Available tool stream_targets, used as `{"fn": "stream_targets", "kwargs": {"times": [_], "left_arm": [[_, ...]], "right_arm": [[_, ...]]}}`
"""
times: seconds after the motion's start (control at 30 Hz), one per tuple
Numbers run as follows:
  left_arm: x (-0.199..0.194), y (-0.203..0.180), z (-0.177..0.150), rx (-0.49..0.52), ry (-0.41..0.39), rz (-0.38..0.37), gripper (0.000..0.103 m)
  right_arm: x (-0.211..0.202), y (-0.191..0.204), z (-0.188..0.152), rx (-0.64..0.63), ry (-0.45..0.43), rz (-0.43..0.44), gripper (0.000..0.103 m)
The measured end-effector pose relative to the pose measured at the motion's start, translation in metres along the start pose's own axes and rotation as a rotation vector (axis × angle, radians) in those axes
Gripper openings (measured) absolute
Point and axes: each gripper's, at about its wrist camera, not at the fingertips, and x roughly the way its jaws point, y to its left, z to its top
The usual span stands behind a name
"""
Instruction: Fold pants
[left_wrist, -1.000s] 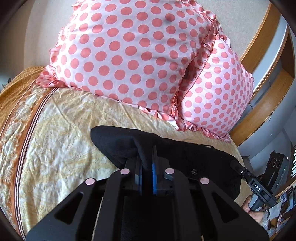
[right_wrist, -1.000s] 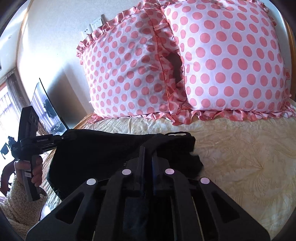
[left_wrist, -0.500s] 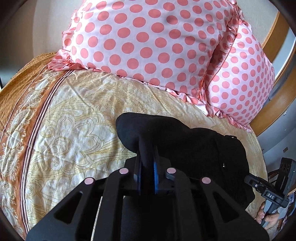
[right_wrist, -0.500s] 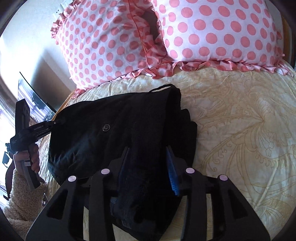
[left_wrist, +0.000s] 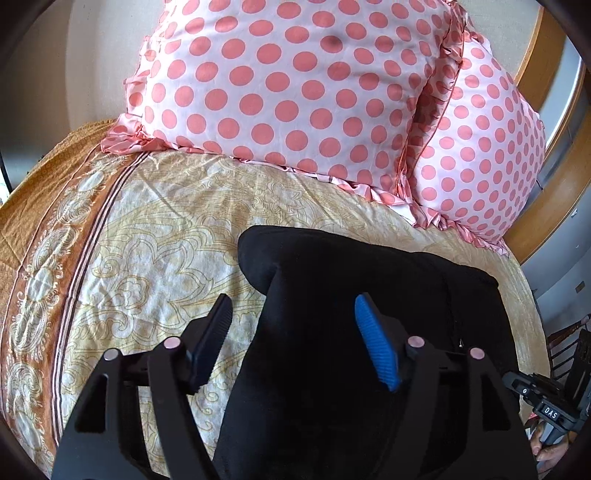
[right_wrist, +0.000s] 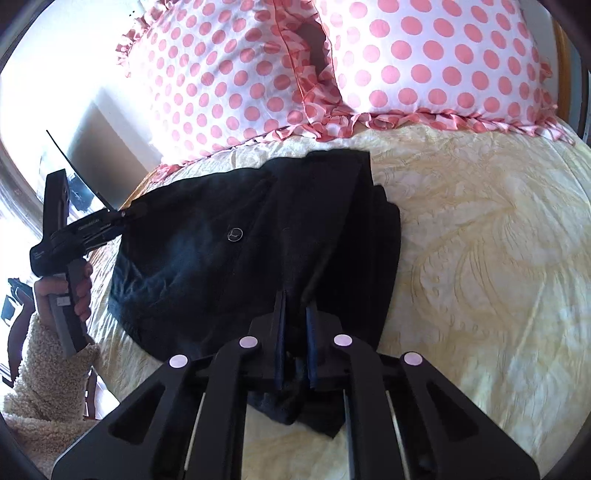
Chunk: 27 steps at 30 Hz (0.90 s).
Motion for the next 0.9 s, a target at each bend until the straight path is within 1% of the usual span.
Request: {"fn": "stream_targets", "kwargs": {"times": [0.03, 0.07, 0.1, 0.13, 0.17, 0.2, 0.23, 0.3, 0.37, 0.4, 0.43, 0.5, 0.6, 0.7, 0.77, 0.83, 0.87, 0.9], "left_arm": [[0.001, -0.001, 0.0, 0.009, 0.003, 0.007, 0.075], [0.004, -0.001, 0.001, 0.02, 0.011, 0.014, 0.076], [0.006, -0.002, 0.001, 0.026, 0.019, 0.019, 0.076], [0.008, -0.002, 0.0, 0.028, 0.027, 0.02, 0.076], [0.01, -0.001, -0.002, 0.028, 0.032, 0.019, 0.076], [0.011, 0.0, -0.003, 0.026, 0.034, 0.017, 0.076], [0.011, 0.0, -0.004, 0.024, 0.036, 0.016, 0.077], [0.013, 0.001, -0.004, 0.022, 0.039, 0.015, 0.077], [0.015, 0.002, -0.004, 0.02, 0.042, 0.015, 0.077], [0.016, 0.002, -0.004, 0.019, 0.045, 0.012, 0.077], [0.017, 0.002, -0.004, 0.019, 0.048, 0.011, 0.077], [0.019, 0.001, -0.005, 0.026, 0.055, 0.009, 0.077], [0.021, -0.001, -0.006, 0.033, 0.062, 0.008, 0.076], [0.025, -0.001, -0.007, 0.033, 0.074, 0.003, 0.075], [0.028, -0.002, -0.007, 0.032, 0.084, -0.001, 0.075], [0.032, -0.002, -0.009, 0.031, 0.095, -0.006, 0.075], [0.034, -0.003, -0.009, 0.03, 0.101, -0.006, 0.073], [0.035, -0.004, -0.01, 0.032, 0.105, -0.01, 0.07]], "right_arm": [[0.004, 0.001, -0.004, -0.019, 0.01, -0.03, 0.011], [0.008, 0.001, -0.005, -0.028, 0.011, -0.064, 0.011], [0.008, 0.001, -0.004, -0.019, 0.003, -0.083, 0.019], [0.004, 0.002, -0.003, -0.013, -0.007, -0.099, 0.031], [0.0, 0.003, 0.0, -0.021, -0.024, -0.128, 0.04], [-0.003, 0.004, 0.002, -0.035, -0.043, -0.153, 0.065], [-0.005, 0.005, 0.004, -0.055, -0.066, -0.183, 0.081], [-0.002, 0.003, 0.008, -0.064, -0.057, -0.211, 0.081], [0.007, -0.007, 0.012, -0.036, -0.035, -0.174, 0.079], [0.013, -0.012, 0.013, -0.022, -0.017, -0.152, 0.074], [0.018, -0.016, 0.013, -0.006, -0.001, -0.136, 0.066], [0.03, -0.025, 0.015, 0.032, 0.03, -0.083, 0.062], [0.038, -0.033, 0.017, 0.071, 0.037, -0.05, 0.063], [0.041, -0.036, 0.02, 0.084, 0.03, -0.043, 0.064], [0.043, -0.038, 0.021, 0.081, 0.016, -0.032, 0.066], [0.044, -0.037, 0.023, 0.07, 0.009, -0.023, 0.07], [0.046, -0.034, 0.024, 0.055, 0.005, -0.031, 0.07], [0.047, -0.031, 0.024, 0.032, 0.004, -0.038, 0.067]]}}
